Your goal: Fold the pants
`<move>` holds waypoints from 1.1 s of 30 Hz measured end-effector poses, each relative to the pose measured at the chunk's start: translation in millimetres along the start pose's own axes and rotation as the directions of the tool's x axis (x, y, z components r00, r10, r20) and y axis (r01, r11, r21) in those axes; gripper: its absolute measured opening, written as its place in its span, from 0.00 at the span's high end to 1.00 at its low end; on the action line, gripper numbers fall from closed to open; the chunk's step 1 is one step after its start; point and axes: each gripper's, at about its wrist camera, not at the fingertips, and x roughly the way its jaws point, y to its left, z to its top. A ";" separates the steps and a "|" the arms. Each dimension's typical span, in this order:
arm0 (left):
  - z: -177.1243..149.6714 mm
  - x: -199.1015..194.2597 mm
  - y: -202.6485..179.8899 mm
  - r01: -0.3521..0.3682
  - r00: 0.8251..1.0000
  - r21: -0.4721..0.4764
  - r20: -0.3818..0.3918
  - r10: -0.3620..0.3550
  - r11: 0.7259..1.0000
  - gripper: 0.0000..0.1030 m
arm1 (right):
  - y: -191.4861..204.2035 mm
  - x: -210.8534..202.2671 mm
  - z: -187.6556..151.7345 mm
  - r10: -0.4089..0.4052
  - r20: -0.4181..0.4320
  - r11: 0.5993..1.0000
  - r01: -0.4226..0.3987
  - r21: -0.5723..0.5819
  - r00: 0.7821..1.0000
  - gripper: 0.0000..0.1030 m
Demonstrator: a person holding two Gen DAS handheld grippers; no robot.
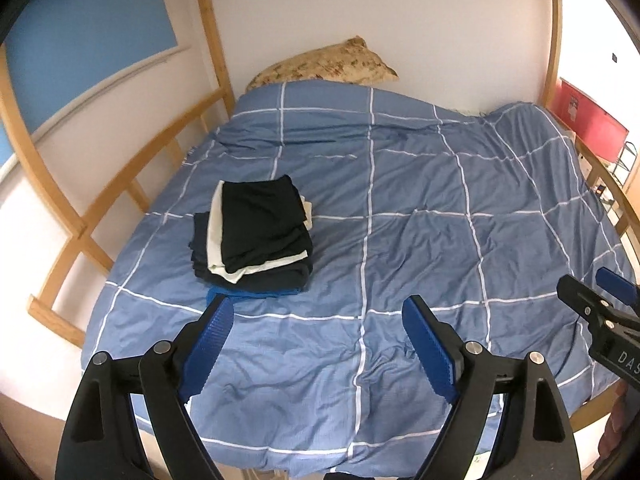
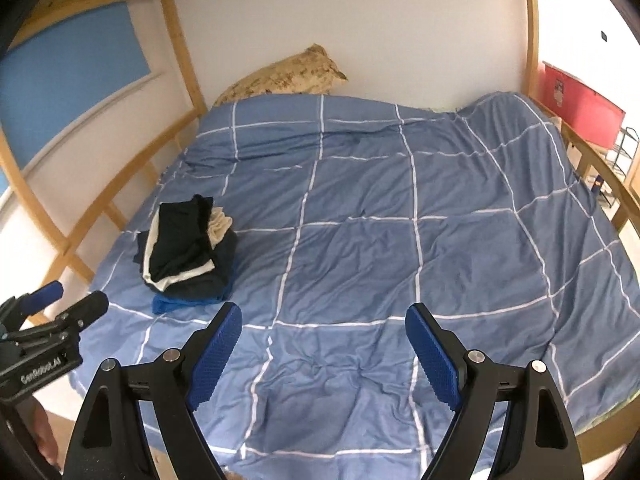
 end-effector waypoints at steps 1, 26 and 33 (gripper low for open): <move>0.7 -4.4 -0.8 -0.001 1.000 -0.004 0.002 0.001 1.000 0.16 | -0.8 -4.7 0.7 -0.004 0.001 1.000 0.004 -0.009 1.000 0.18; 2.7 -70.4 -24.8 0.031 1.000 0.015 0.002 -0.031 0.999 0.14 | -22.7 -84.7 5.1 0.003 0.029 0.999 -0.002 -0.043 1.000 0.18; 2.7 -77.3 -23.6 0.028 1.000 0.012 0.007 -0.028 1.000 0.14 | -23.4 -93.8 12.1 0.000 0.048 0.998 0.002 -0.056 0.999 0.18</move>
